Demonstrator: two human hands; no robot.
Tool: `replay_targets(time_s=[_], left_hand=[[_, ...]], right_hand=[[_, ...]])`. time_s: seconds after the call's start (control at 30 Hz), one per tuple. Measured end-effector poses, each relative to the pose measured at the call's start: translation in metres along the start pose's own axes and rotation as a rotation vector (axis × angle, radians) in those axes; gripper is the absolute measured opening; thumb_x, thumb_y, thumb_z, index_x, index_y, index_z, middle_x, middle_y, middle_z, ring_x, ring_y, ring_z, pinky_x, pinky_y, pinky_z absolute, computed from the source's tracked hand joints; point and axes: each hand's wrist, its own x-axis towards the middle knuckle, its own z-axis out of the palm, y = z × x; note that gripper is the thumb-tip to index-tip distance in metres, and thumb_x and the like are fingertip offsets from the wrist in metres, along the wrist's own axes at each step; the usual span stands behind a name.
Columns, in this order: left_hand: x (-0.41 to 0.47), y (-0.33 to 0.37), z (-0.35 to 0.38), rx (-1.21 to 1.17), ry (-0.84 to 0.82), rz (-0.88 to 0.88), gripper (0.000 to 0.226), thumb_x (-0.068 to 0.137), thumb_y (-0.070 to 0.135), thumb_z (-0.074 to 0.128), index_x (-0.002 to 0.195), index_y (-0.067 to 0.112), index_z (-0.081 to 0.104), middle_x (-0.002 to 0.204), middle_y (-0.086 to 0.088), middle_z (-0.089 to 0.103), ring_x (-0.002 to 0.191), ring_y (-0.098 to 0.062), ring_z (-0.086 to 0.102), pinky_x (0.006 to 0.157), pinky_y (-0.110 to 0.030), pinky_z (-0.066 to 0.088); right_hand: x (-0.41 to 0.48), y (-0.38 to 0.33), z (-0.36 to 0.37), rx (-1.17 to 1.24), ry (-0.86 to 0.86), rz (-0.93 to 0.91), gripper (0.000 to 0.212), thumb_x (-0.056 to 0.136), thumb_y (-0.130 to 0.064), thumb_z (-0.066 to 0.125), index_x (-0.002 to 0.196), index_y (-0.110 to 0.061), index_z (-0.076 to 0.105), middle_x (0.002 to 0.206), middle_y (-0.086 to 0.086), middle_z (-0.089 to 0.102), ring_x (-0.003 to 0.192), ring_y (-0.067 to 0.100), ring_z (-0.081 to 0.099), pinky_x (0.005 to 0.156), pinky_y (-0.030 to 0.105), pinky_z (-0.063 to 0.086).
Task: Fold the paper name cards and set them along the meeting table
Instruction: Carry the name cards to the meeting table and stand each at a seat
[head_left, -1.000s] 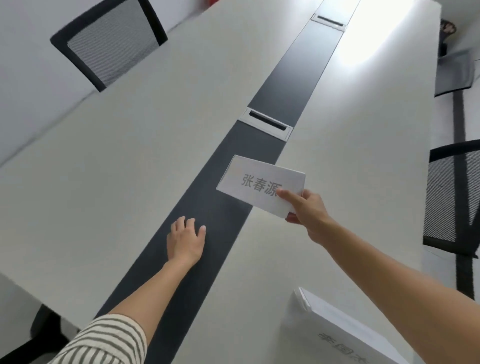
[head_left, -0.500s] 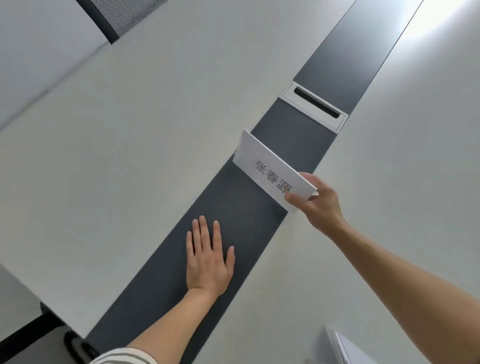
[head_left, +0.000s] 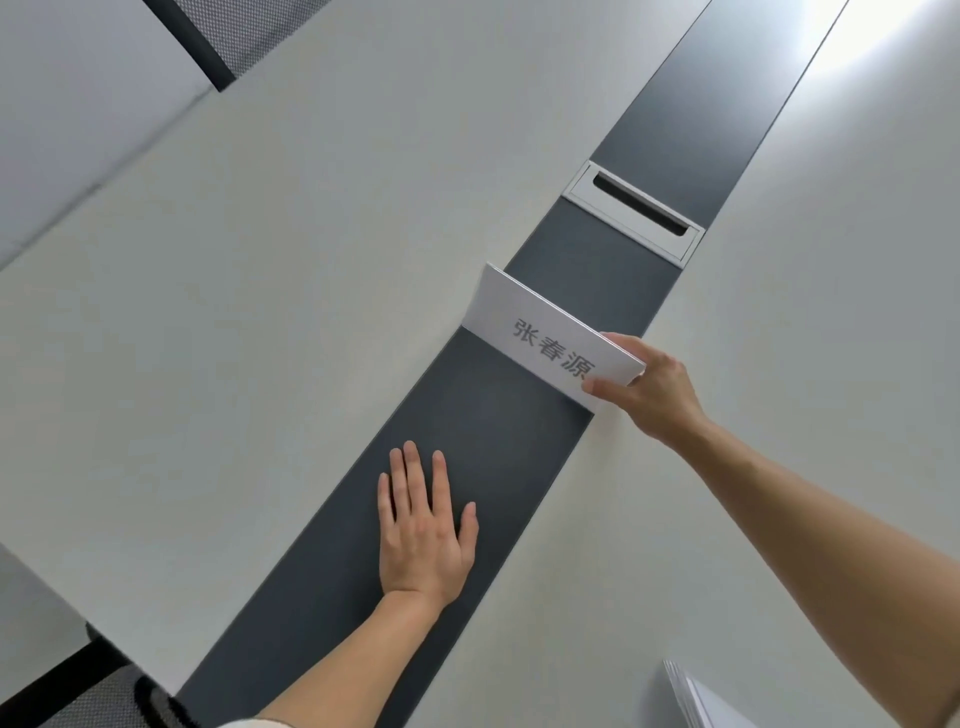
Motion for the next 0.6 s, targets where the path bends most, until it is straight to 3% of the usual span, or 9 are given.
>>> replay_targets(time_s=[0.17,0.27,0.4,0.5,0.6], left_hand=[[0.0,-0.001,-0.002,0.002,0.002,0.002,0.071,0.093,0.048,0.024,0.148,0.004,0.021,0.156,-0.025,0.016,0.146,-0.038,0.012,0.117,-0.052,0.016],[0.0,-0.001,-0.004,-0.003,-0.003,0.005,0.07,0.094,0.049,0.018,0.148,0.005,0.02,0.156,-0.025,0.016,0.146,-0.038,0.012,0.117,-0.052,0.016],[0.0,-0.002,-0.004,0.007,-0.018,0.014,0.072,0.093,0.051,0.012,0.148,0.004,0.019,0.155,-0.026,0.018,0.145,-0.039,0.014,0.117,-0.052,0.014],[0.001,-0.002,-0.004,0.034,-0.029,0.031,0.071,0.093,0.047,0.024,0.146,0.001,0.023,0.153,-0.03,0.022,0.143,-0.043,0.018,0.116,-0.054,0.016],[0.004,0.006,-0.015,0.031,-0.054,0.055,0.062,0.094,0.037,0.042,0.145,0.003,0.032,0.152,-0.03,0.027,0.142,-0.044,0.02,0.115,-0.056,0.019]], right_hand=[[-0.011,0.003,-0.005,-0.188,-0.011,0.043,0.092,0.072,-0.053,0.075,0.147,-0.032,0.027,0.146,0.004,0.047,0.127,0.028,0.048,0.102,0.046,0.043],[-0.034,0.007,-0.021,-0.251,0.02,0.032,0.088,0.076,-0.058,0.067,0.148,-0.029,0.025,0.149,0.004,0.042,0.134,0.026,0.042,0.103,0.045,0.04],[-0.091,0.019,-0.057,-0.296,0.065,0.068,0.054,0.084,-0.05,0.063,0.131,-0.026,0.055,0.132,-0.001,0.06,0.106,0.021,0.061,0.092,0.034,0.046],[-0.154,0.028,-0.078,-0.248,0.137,0.076,0.034,0.085,-0.043,0.066,0.113,-0.024,0.069,0.106,-0.005,0.073,0.083,0.006,0.063,0.085,0.031,0.052],[-0.225,0.043,-0.087,-0.222,0.156,0.055,0.032,0.085,-0.046,0.063,0.107,-0.024,0.071,0.096,-0.01,0.074,0.083,0.002,0.067,0.081,0.032,0.056]])
